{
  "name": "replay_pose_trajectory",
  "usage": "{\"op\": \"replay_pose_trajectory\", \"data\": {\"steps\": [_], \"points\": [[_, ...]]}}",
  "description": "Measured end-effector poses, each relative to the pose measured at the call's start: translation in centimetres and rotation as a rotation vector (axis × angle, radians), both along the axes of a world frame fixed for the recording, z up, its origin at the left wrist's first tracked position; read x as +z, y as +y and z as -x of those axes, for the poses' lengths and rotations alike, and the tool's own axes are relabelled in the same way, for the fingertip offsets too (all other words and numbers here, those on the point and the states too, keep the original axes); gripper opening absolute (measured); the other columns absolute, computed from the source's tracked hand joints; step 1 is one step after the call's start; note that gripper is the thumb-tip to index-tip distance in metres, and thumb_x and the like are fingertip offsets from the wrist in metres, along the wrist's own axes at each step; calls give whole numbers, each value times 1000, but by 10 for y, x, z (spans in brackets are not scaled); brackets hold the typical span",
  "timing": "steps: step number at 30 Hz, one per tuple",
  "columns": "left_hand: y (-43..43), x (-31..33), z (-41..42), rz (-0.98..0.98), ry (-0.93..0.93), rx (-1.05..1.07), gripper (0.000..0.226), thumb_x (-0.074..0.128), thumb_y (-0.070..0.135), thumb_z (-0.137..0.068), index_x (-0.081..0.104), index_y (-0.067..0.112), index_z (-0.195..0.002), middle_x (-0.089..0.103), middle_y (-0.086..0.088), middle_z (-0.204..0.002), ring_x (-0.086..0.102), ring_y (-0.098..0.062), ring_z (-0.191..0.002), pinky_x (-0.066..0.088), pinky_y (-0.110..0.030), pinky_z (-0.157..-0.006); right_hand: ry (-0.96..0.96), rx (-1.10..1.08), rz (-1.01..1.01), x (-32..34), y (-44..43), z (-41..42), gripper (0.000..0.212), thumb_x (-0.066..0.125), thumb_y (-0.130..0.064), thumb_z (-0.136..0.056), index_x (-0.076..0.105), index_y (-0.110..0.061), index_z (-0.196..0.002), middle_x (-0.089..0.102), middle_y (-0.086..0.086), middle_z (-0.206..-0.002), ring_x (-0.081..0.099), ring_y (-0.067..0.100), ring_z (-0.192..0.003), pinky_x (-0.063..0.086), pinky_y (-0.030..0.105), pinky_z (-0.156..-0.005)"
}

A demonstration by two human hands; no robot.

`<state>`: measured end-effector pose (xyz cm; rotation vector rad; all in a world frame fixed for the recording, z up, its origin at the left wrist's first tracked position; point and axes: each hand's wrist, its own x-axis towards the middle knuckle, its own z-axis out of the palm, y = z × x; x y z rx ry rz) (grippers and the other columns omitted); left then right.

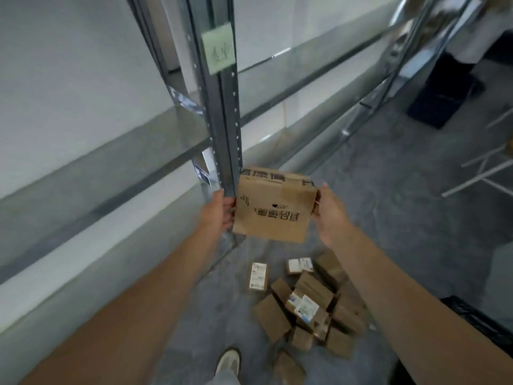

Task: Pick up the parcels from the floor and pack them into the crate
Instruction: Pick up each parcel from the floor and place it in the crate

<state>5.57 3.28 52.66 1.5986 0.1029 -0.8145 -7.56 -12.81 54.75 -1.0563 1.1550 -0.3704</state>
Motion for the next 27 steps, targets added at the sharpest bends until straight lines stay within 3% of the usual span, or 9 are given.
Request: {"op": "replay_pose_trajectory", "data": {"steps": [2, 4, 7, 10, 12, 15, 18, 23, 27], "points": [[12, 43, 7, 69, -72, 113, 48, 39, 40, -101, 64, 1, -112, 66, -10, -103, 60, -23, -90, 48, -36, -83, -96, 58, 81, 47, 10, 4, 42, 35, -41, -103, 65, -12, -111, 70, 9, -109, 64, 24, -103, 52, 38, -87], [30, 84, 16, 103, -167, 199, 41, 44, 41, -98, 68, 8, -97, 70, -8, -102, 64, -24, -95, 50, -38, -89, -137, 83, 157, 91, 27, 6, 41, 42, -44, -98, 62, -13, -117, 69, 9, -113, 63, 28, -108, 49, 46, -97], [63, 134, 33, 156, -270, 242, 43, 43, 48, -97, 68, 14, -90, 71, -7, -102, 65, -24, -98, 50, -40, -92, -174, 119, 236, 147, 56, 7, 38, 51, -47, -95, 59, -15, -115, 67, 6, -108, 63, 23, -97, 53, 40, -82], [101, 179, 50, 171, -370, 232, 58, 44, 65, -91, 70, 14, -101, 72, -4, -104, 66, -20, -99, 49, -38, -94, -207, 249, 323, 191, 85, 10, 25, 58, -34, -95, 52, -17, -112, 60, 0, -101, 55, 13, -87, 39, 27, -62], [132, 203, 59, 163, -423, 249, 56, 51, 67, -86, 68, 16, -102, 72, -3, -104, 67, -21, -99, 52, -37, -91, -242, 328, 374, 213, 103, 11, 24, 62, -27, -93, 50, -18, -113, 57, -1, -104, 53, 11, -88, 36, 25, -61], [187, 229, 73, 136, -482, 299, 55, 68, 58, -80, 60, 16, -115, 68, -6, -110, 66, -22, -101, 56, -32, -81, -277, 503, 418, 243, 138, 7, 25, 68, -19, -89, 51, -19, -109, 58, 0, -110, 56, 16, -100, 44, 30, -77], [243, 243, 85, 167, -504, 342, 50, 72, 45, -82, 59, 20, -123, 68, -8, -115, 68, -20, -103, 56, -35, -90, -286, 677, 445, 264, 176, 1, 31, 74, -15, -83, 55, -19, -107, 64, 0, -110, 60, 18, -104, 49, 37, -88], [323, 257, 115, 157, -712, 271, 36, 63, 27, -93, 55, 28, -127, 71, 2, -113, 67, -11, -105, 55, -20, -86, -343, 671, 272, 284, 240, -14, 51, 56, -54, -91, 56, -12, -119, 66, 4, -105, 65, 19, -98, 48, 42, -99], [390, 264, 135, 126, -869, 301, 52, 65, 9, -90, 45, 24, -136, 66, 1, -118, 65, -14, -109, 54, -25, -88, -358, 754, 214, 295, 305, -24, 58, 51, -56, -93, 54, -6, -121, 67, 11, -106, 64, 24, -103, 46, 42, -104]]}}
